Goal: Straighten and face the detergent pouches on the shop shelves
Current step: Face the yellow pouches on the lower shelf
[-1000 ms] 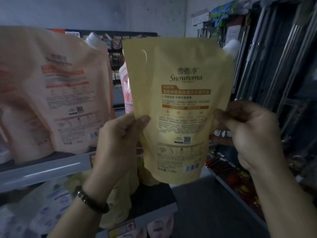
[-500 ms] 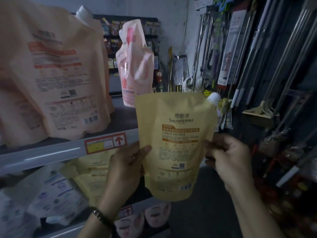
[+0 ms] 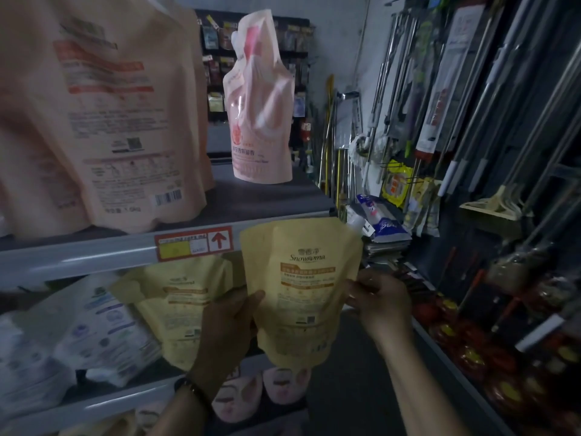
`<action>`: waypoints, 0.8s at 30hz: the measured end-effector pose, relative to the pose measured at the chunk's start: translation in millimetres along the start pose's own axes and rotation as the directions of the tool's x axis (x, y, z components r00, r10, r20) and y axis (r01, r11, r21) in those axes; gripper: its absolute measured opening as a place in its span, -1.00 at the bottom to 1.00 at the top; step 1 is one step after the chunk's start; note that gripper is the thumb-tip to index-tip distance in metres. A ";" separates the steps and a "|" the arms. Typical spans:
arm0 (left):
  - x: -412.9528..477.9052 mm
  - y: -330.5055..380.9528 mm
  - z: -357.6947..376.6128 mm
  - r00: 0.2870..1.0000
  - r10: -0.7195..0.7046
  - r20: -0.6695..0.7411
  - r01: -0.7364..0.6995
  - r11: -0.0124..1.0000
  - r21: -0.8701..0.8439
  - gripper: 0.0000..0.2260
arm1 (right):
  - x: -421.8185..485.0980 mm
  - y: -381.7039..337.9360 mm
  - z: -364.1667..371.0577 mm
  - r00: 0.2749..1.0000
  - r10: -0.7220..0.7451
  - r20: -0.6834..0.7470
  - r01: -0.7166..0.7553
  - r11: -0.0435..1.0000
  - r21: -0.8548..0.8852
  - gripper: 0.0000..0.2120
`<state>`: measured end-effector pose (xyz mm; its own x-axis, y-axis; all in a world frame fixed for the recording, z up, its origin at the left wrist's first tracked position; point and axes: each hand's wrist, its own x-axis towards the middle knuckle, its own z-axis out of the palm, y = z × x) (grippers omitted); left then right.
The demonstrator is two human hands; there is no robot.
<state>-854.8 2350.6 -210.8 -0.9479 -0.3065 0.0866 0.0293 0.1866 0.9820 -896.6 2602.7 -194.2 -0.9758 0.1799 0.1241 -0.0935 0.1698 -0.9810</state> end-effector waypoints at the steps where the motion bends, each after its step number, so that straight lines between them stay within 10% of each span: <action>1: 0.7 -5.1 0.7 1.000 -0.025 -0.014 0.024 1.000 -0.019 -0.88 | 0.1 2.4 2.3 1.000 0.001 0.020 -0.001 1.000 0.005 -0.90; 24: 30.3 -54.1 17.0 0.981 -0.099 -0.167 0.105 0.994 0.026 -0.84 | 57.2 68.2 59.4 0.996 0.082 0.034 -0.087 0.976 0.199 -0.87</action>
<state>-890.5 2347.1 -264.2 -0.8797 -0.4753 0.0160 -0.0781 0.1774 0.9810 -970.5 2567.1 -262.8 -0.9863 0.1606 0.0380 -0.0454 -0.0427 -0.9981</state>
